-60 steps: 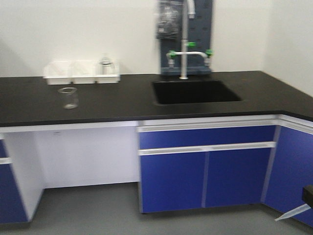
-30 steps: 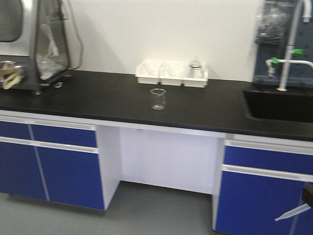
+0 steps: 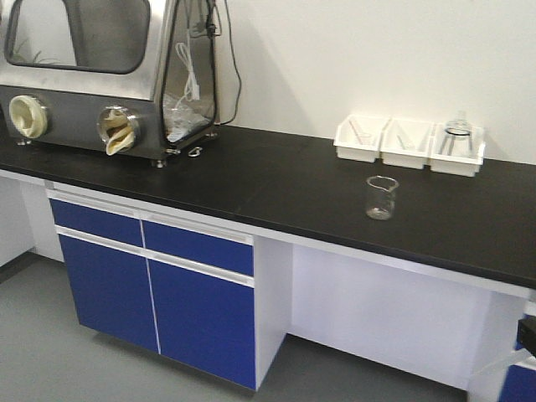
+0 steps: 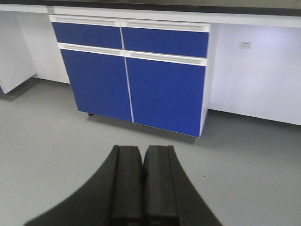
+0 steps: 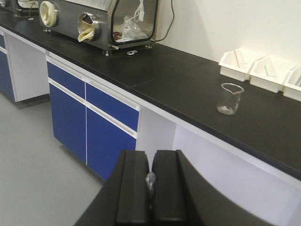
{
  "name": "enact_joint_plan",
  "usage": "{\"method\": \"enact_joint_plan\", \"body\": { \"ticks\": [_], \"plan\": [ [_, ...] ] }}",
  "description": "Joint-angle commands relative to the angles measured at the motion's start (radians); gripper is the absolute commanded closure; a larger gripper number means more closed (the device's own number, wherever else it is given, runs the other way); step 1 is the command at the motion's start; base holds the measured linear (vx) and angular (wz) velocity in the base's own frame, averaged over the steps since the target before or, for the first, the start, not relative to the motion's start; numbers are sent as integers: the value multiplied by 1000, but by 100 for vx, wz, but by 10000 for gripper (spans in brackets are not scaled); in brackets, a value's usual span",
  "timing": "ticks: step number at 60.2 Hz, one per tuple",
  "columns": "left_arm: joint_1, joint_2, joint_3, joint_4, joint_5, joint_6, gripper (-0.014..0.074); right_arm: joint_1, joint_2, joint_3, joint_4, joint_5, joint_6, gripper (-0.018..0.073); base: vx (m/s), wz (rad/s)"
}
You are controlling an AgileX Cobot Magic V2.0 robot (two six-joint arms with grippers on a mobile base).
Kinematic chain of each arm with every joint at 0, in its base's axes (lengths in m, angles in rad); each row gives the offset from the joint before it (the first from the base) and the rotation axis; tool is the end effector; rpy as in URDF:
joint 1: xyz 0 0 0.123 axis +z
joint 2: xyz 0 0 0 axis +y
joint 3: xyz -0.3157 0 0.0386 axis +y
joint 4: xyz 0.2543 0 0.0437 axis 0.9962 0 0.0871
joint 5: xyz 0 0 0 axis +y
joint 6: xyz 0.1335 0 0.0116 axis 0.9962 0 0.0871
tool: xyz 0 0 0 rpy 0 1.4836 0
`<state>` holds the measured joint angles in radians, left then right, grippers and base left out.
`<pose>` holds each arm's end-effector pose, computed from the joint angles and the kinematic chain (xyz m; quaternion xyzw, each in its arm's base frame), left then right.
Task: Grab transparent chemical and place on left bench
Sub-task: 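Drive the base to the bench with white bins, holding the pipette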
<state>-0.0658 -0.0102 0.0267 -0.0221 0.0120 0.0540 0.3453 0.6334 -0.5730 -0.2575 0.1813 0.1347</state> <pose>0.0725 -0.0048 0.2057 0.0336 0.6852 -0.0124 0.7274 0.1500 0.0474 0.3493 -0.1596 0.7406 0.0565 0.6503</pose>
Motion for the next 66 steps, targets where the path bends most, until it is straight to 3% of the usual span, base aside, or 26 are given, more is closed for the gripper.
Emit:
{"method": "enact_joint_plan", "body": {
  "ticks": [1,38,66],
  "plan": [
    [-2,-19,16,-1,-78,-8,600,1,0,-28,-5,-80,-3,562,34,24],
    [-2,-19,16,-1,-78,-8,600,1,0,-28,-5,-80,-3,562,41,17],
    [-2,-19,16,-1,-78,-8,600,1,0,-28,-5,-80,-3,562,45,-30]
  ]
}}
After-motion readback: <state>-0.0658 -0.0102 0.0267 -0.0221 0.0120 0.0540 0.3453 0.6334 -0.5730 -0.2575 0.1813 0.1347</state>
